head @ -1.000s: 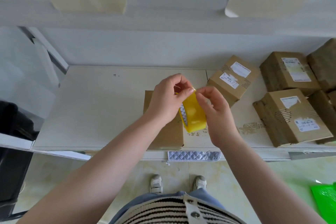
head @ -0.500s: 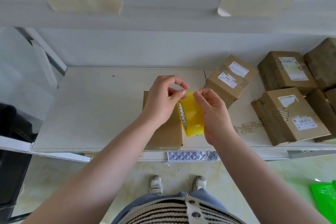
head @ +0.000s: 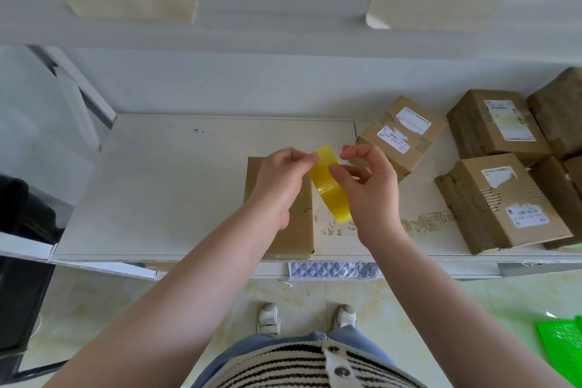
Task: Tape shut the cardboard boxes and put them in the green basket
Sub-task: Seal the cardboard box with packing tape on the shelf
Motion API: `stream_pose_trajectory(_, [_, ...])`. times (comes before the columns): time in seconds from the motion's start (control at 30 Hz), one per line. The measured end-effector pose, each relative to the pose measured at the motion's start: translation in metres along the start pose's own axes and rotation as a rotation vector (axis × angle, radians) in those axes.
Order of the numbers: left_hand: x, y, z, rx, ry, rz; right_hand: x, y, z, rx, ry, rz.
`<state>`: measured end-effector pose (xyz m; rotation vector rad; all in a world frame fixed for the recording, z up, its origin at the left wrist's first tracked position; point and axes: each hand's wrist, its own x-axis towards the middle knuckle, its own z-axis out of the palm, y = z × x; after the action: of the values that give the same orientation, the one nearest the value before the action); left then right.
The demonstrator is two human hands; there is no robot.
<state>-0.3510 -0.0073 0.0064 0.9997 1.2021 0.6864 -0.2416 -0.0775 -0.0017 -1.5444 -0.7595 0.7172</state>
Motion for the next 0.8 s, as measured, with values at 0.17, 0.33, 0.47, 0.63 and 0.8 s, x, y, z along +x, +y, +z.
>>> stream_pose_trajectory(0.17, [0.003, -0.004, 0.003, -0.307, -0.093, -0.152, 0.006, 0.003, -0.01, -0.035, -0.046, -0.051])
stream_pose_trajectory(0.33, [0.011, -0.001, -0.007, -0.406, -0.084, -0.2, 0.026, 0.017, -0.039, -0.261, -0.135, 0.32])
stream_pose_trajectory(0.47, [0.015, -0.007, -0.007, -0.428, -0.134, -0.242, 0.021, 0.03, -0.048, 0.19, -0.311, 0.66])
stream_pose_trajectory(0.63, [0.03, -0.005, -0.004, -0.384, -0.342, -0.27, 0.024, 0.041, -0.065, 0.385, -0.287, 0.639])
stream_pose_trajectory(0.8, [0.048, -0.017, 0.011, 0.349, -0.028, 0.016, 0.031, 0.056, -0.071, 0.36, -0.091, 0.687])
